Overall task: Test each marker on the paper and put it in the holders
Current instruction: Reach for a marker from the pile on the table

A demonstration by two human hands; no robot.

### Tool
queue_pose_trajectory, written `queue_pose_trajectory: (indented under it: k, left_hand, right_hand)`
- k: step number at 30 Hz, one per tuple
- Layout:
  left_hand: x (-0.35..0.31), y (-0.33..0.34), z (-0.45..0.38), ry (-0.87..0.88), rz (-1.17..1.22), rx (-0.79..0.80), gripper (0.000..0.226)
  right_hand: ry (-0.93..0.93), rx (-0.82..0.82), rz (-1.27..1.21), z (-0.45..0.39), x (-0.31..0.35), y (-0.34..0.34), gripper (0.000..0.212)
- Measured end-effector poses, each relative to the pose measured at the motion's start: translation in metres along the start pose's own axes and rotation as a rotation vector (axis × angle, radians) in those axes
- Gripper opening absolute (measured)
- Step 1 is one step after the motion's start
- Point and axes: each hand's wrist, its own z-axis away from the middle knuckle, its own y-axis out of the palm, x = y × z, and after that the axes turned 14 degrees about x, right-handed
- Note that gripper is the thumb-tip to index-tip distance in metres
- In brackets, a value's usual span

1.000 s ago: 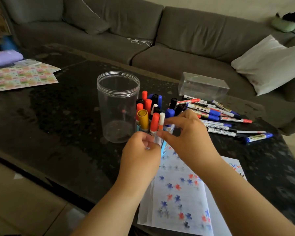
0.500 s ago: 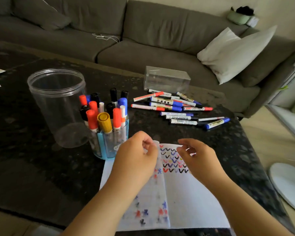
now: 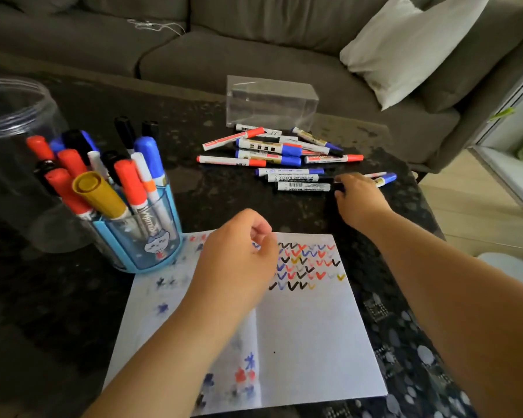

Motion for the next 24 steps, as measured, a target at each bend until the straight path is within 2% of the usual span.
queue_pose_trajectory:
  k: [7, 8, 11, 15, 17, 20, 24]
  left_hand:
    - [0.007, -0.009, -0.002, 0.030, 0.030, -0.024, 0.006]
    - [0.005, -0.010, -0.002, 0.028, 0.041, -0.019, 0.007]
    - [-0.002, -0.011, 0.002, 0.037, 0.057, -0.003, 0.006]
    - [-0.013, -0.014, 0.011, 0.065, 0.101, 0.001, 0.007]
    - [-0.019, -0.015, 0.018, 0.078, 0.149, 0.018, 0.008]
    - [-0.023, -0.013, 0.027, 0.109, 0.234, 0.065, 0.008]
    - [-0.022, -0.006, 0.039, 0.084, 0.353, 0.160, 0.014]
  right_hand:
    - [-0.093, -0.033, 0.164, -0.002, 0.006, -0.001, 0.031]
    - [-0.126, -0.061, 0.105, 0.004, 0.006, -0.004, 0.029]
    - [-0.225, -0.181, -0.277, 0.032, 0.009, -0.022, 0.016]
    - [-0.243, -0.273, -0.734, 0.097, 0.022, -0.051, 0.013]
    - [-0.265, -0.205, -0.969, 0.133, 0.029, -0.056, 0.014]
    - [-0.311, 0.033, -1.334, 0.181, 0.039, -0.046, 0.017]
    - [-0.250, 0.238, -1.511, 0.217, 0.054, -0.010, 0.030]
